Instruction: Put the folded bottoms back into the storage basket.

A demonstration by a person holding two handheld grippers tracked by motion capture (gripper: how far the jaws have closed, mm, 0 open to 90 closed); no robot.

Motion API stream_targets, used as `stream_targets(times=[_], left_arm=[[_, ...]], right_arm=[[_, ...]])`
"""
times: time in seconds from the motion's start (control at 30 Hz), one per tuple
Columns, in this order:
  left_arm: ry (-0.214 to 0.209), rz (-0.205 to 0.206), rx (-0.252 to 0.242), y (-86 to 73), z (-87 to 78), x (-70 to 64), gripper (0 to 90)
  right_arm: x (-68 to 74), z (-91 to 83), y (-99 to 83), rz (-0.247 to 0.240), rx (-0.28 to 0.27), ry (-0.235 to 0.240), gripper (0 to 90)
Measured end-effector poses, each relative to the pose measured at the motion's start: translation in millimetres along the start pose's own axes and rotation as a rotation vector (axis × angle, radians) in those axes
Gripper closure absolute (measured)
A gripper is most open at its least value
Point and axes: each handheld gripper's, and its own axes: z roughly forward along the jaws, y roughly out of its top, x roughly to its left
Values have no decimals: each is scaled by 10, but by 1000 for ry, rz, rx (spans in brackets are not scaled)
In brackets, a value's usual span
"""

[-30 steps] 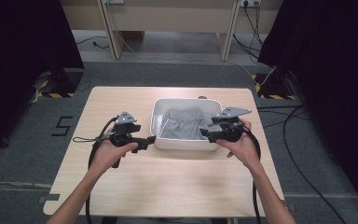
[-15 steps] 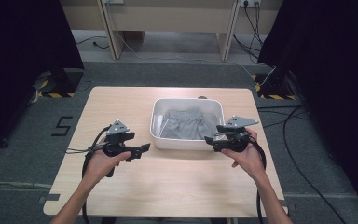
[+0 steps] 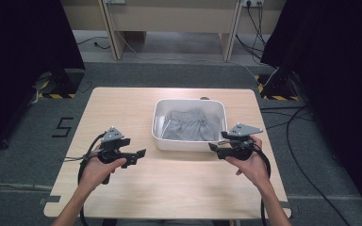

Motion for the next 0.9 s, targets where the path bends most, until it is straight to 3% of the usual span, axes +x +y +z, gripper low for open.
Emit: stream_targets(times=[0.9], left_arm=[[5, 3, 5, -379, -22, -38, 188]], right_arm=[[-1, -216, -510, 65, -2, -26, 305]])
